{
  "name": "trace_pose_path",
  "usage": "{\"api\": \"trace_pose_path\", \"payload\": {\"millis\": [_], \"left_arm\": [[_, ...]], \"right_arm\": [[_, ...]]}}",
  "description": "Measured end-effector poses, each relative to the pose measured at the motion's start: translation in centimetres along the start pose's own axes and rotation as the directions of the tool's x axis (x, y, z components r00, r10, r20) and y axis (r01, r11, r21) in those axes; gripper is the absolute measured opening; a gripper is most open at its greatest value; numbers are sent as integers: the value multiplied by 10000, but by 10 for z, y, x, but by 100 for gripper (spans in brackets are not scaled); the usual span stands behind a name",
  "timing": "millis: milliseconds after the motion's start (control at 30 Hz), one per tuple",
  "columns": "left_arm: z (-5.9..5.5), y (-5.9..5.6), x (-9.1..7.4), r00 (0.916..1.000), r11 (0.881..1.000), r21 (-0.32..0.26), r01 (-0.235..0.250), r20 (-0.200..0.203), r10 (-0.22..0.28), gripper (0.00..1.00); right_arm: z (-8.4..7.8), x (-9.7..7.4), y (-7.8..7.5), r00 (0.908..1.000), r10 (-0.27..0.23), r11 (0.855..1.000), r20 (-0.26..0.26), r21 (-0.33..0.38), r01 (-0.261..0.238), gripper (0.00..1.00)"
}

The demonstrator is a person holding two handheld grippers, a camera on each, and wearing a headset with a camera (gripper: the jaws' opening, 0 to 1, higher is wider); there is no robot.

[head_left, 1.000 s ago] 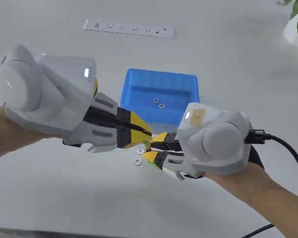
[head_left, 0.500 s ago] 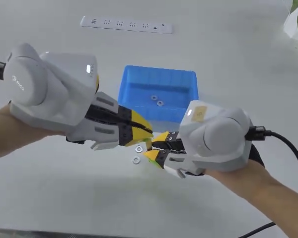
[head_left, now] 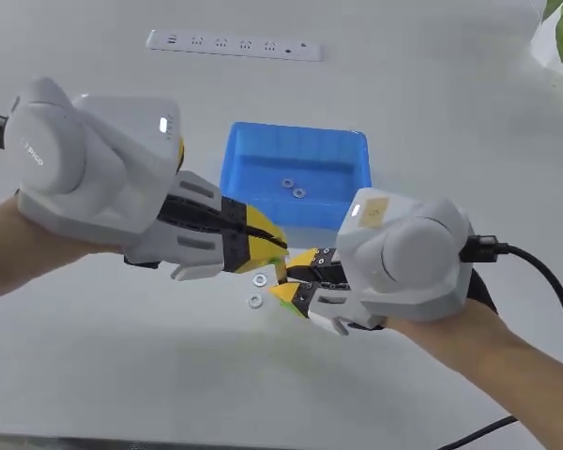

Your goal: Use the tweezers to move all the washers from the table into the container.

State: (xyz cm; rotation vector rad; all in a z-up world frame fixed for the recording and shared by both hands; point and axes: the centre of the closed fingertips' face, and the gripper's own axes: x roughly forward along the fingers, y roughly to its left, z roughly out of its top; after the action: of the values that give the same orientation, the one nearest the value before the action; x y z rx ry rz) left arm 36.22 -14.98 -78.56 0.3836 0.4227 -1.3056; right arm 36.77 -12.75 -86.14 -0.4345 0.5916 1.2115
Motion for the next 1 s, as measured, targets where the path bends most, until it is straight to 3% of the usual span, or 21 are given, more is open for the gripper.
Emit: {"api": "trace_pose_path", "payload": {"millis": [633,833,1000], "left_arm": [[1,-2,1,9998,10000,-56,23,-175,-24,5],[9,-1,-6,9999,9999,76,-68,-90,68,5],[19,2,-13,9999,9992,367,-124,-68,127,5]], "right_arm": [[-5,-1,2,9996,190,9992,-215,-358,-198,11],[3,-6,0,10000,65,9997,36,-249,-65,10],[16,-12,-4,9997,-166,9982,194,-579,177,10]]}}
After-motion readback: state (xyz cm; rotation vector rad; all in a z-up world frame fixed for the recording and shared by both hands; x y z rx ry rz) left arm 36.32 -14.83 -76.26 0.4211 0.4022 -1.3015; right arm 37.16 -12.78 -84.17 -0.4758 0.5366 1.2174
